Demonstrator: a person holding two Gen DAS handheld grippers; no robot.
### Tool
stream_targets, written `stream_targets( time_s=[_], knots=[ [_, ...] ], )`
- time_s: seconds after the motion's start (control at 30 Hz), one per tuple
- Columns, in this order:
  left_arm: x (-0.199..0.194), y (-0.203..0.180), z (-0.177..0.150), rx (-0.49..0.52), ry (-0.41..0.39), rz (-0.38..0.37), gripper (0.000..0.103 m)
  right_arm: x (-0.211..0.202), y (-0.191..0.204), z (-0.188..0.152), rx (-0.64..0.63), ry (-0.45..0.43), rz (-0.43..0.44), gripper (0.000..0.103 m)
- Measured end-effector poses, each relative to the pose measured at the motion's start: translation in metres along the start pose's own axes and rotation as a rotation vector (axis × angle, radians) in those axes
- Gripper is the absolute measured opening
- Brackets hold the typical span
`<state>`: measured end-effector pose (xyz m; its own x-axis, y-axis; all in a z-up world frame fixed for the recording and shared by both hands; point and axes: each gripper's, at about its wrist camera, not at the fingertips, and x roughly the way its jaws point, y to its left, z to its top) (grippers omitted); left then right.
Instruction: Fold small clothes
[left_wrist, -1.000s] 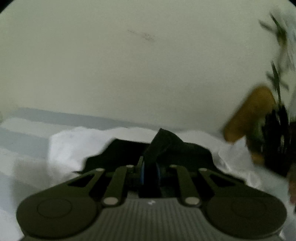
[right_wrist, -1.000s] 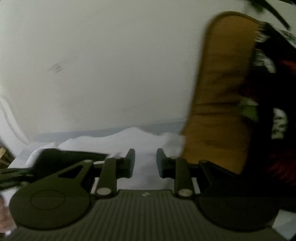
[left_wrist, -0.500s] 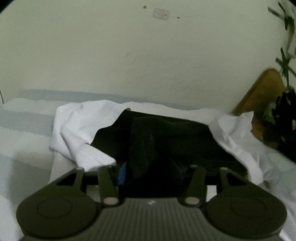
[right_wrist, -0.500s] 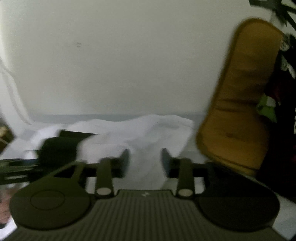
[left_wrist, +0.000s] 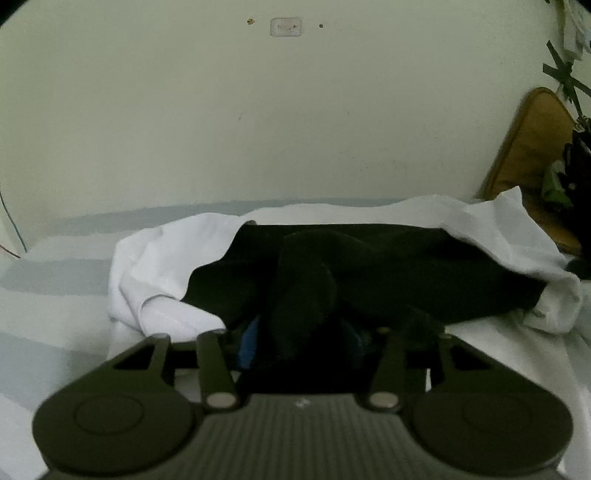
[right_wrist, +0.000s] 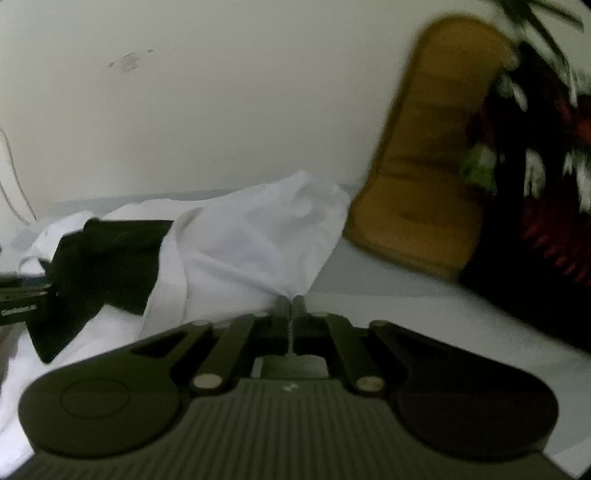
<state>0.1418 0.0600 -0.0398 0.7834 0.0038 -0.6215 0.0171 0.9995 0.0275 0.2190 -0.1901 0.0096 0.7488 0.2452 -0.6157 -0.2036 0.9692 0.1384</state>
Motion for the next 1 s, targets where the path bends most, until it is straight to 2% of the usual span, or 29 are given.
stream_targets(
  time_s=[0.07, 0.17, 0.27, 0.33, 0.37, 0.4, 0.47, 0.5, 0.53, 0.6, 0.73, 0.83, 0.93, 1.0],
  knots=[
    [-0.001, 0.007, 0.001, -0.032, 0.009, -0.025, 0.049, -0.017, -0.001, 0.001, 0.020, -0.042, 0.039, 0.012],
    [-0.003, 0.011, 0.001, -0.049, 0.021, -0.043, 0.052, -0.036, 0.010, -0.003, 0.020, -0.083, 0.155, 0.017],
    [-0.021, 0.011, -0.005, -0.040, 0.039, -0.029, 0.053, -0.024, 0.023, -0.010, -0.010, -0.025, 0.215, 0.019],
    [-0.048, 0.018, -0.014, -0.046, 0.020, -0.049, 0.055, -0.007, 0.023, -0.019, -0.030, 0.043, 0.203, 0.016],
    [-0.065, 0.024, -0.020, -0.041, 0.002, -0.052, 0.055, 0.003, 0.018, -0.024, -0.063, 0.070, 0.142, 0.001],
    [-0.080, 0.029, -0.025, -0.037, -0.014, -0.053, 0.056, 0.003, 0.011, -0.027, -0.074, 0.036, 0.123, 0.000],
    [-0.115, 0.047, -0.039, -0.037, -0.041, -0.049, 0.062, -0.005, -0.010, -0.026, 0.044, 0.049, 0.123, 0.002],
    [-0.132, 0.058, -0.046, -0.040, -0.047, -0.040, 0.062, -0.011, -0.014, -0.027, 0.076, 0.052, 0.119, 0.009],
    [-0.149, 0.069, -0.055, -0.045, -0.053, -0.027, 0.064, -0.023, -0.015, -0.029, 0.064, 0.037, 0.128, 0.013],
    [-0.178, 0.087, -0.072, -0.059, -0.057, -0.013, 0.068, -0.054, -0.016, -0.038, 0.016, 0.002, 0.153, 0.030],
    [-0.221, 0.115, -0.113, -0.117, -0.009, -0.025, 0.076, -0.109, -0.024, -0.072, -0.020, 0.000, 0.294, 0.032],
    [-0.246, 0.121, -0.144, -0.133, 0.027, -0.024, 0.076, -0.144, -0.029, -0.101, -0.041, 0.026, 0.372, 0.032],
    [-0.266, 0.122, -0.166, -0.139, 0.050, -0.004, 0.076, -0.183, -0.040, -0.122, -0.076, 0.007, 0.341, 0.032],
    [-0.276, 0.123, -0.175, -0.137, 0.055, 0.001, 0.078, -0.224, -0.063, -0.120, -0.047, -0.084, 0.248, 0.032]
  ],
)
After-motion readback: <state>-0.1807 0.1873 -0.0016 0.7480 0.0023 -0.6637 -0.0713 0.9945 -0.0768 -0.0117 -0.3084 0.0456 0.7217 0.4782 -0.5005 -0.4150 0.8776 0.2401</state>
